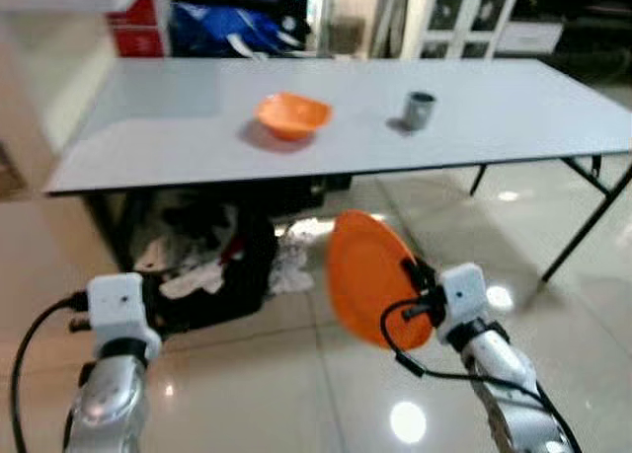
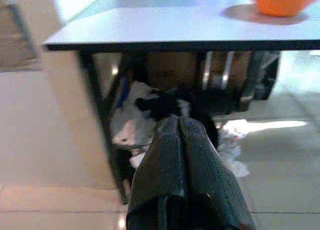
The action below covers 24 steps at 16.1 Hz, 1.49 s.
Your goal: Setting the table
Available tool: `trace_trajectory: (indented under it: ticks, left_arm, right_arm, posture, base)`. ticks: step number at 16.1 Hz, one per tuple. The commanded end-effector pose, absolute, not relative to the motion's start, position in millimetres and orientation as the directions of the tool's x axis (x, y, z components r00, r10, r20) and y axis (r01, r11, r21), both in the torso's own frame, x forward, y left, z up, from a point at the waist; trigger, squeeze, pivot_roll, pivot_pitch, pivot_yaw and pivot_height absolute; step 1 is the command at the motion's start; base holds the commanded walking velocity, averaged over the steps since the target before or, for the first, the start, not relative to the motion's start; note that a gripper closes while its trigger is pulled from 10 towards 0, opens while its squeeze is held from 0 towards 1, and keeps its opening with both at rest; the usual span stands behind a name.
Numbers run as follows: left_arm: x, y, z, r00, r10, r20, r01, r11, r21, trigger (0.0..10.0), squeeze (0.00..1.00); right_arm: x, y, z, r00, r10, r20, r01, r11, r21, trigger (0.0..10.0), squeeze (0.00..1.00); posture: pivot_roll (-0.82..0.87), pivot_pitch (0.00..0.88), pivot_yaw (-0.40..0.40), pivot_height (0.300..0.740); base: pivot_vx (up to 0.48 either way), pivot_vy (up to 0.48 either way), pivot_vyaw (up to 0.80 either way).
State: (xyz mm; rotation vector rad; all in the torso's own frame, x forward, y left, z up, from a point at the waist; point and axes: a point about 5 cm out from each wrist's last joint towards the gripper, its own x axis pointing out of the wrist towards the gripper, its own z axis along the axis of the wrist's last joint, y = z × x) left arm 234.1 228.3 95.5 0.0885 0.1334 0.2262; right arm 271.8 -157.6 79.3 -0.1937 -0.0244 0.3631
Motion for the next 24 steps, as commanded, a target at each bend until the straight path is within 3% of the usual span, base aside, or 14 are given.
trace_trajectory:
  ticks: [1,21,24]
  left_arm:
    - [236,223,95,0.969,0.213,-0.121,-0.202,0.974,0.104,10.0,0.0]
    - [240,220,101,0.976,0.205,-0.078,-0.195,0.973,0.123,10.0,0.0]
    - [242,220,101,0.974,0.213,-0.081,-0.202,0.971,0.127,10.0,0.0]
  right_arm:
    - [275,-172,88,0.949,0.314,0.025,-0.302,0.928,-0.217,0.0,0.0]
    - [278,-161,85,0.94,0.341,0.027,-0.329,0.923,-0.201,0.0,0.0]
    - [278,-159,86,0.936,0.351,0.028,-0.338,0.919,-0.204,0.0,0.0]
  posture:
    - [0.0,0.0,-0.034,0.736]
    - [0.01,0.0,-0.036,0.736]
    - [0.01,0.0,-0.037,0.736]
  base:
    - [0.334,-0.341,0.0]
    - [0.305,-0.367,0.0]
    - [0.0,0.0,0.0]
